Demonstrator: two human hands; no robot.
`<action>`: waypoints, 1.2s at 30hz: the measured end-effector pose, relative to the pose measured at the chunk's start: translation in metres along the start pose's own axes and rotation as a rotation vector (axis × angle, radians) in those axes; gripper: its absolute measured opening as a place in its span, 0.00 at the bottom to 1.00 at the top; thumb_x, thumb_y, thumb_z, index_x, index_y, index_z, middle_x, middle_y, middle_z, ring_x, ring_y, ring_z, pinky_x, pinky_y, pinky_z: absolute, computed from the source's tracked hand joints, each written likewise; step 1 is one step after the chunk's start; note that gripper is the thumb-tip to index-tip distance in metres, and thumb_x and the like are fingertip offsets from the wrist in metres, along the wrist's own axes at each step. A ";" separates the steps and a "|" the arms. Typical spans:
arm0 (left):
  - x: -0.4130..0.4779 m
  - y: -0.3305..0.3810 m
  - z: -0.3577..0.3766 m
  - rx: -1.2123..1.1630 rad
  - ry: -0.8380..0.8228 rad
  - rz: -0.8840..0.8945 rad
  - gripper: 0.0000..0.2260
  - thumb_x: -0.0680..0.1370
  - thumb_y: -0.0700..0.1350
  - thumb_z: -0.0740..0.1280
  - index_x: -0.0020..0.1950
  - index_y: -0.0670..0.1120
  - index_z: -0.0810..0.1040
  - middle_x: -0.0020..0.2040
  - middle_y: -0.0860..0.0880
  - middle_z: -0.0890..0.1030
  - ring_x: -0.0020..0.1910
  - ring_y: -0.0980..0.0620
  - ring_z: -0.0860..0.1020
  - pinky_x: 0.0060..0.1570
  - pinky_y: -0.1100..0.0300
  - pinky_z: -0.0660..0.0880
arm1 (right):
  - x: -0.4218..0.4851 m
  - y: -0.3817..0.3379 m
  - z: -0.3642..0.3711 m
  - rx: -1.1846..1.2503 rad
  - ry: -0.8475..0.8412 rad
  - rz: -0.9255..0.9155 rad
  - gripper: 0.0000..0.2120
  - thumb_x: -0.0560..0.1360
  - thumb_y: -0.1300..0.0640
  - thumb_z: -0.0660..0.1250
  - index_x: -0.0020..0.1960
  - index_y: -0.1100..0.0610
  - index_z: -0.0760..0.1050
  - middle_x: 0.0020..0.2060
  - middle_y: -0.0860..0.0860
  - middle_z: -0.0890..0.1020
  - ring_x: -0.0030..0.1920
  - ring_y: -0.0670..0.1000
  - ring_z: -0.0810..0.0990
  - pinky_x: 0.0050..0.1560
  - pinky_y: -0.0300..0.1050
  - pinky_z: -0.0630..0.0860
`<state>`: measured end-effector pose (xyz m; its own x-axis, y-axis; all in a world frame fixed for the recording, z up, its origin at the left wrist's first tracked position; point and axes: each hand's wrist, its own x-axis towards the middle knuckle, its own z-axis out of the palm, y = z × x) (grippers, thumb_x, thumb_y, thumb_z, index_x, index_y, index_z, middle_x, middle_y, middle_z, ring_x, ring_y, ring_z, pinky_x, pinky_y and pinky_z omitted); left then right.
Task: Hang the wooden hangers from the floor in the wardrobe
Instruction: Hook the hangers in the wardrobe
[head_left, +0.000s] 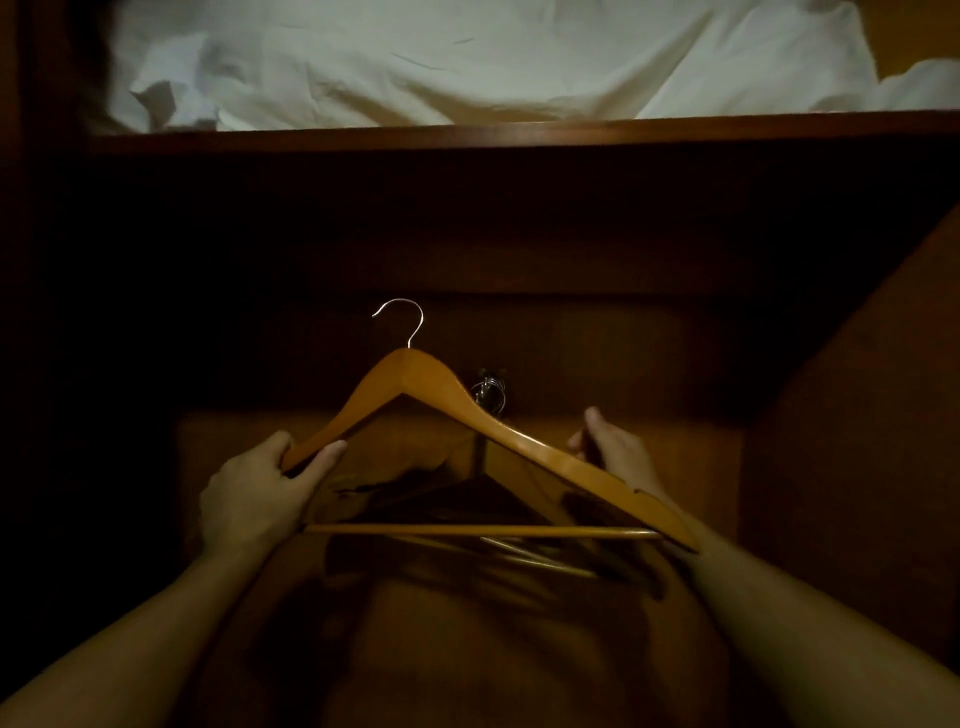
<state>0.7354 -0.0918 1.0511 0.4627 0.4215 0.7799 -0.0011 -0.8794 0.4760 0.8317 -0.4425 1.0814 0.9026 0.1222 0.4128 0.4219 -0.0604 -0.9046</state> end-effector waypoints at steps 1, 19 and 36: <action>0.001 0.002 0.000 0.001 0.011 0.033 0.32 0.69 0.80 0.49 0.35 0.51 0.71 0.29 0.52 0.77 0.26 0.53 0.77 0.28 0.53 0.79 | -0.007 -0.012 -0.006 0.021 -0.035 0.037 0.24 0.80 0.40 0.57 0.44 0.59 0.77 0.30 0.51 0.78 0.33 0.52 0.74 0.34 0.43 0.69; -0.024 0.063 0.037 -0.020 -0.229 0.274 0.20 0.75 0.67 0.61 0.42 0.51 0.68 0.37 0.54 0.72 0.36 0.55 0.71 0.36 0.57 0.67 | -0.067 -0.022 -0.024 -0.784 -0.211 -0.336 0.20 0.75 0.29 0.54 0.48 0.44 0.73 0.39 0.47 0.82 0.39 0.46 0.82 0.44 0.53 0.80; -0.039 0.057 0.054 0.053 -0.366 0.385 0.24 0.72 0.70 0.44 0.43 0.53 0.67 0.39 0.54 0.73 0.38 0.56 0.72 0.36 0.60 0.63 | -0.053 0.025 -0.031 -0.811 -0.156 -0.345 0.20 0.76 0.32 0.51 0.45 0.46 0.71 0.34 0.50 0.80 0.32 0.48 0.79 0.36 0.51 0.76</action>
<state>0.7651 -0.1699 1.0259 0.7166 -0.0301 0.6968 -0.1911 -0.9693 0.1547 0.7968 -0.4814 1.0399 0.7170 0.3930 0.5757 0.6521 -0.6700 -0.3548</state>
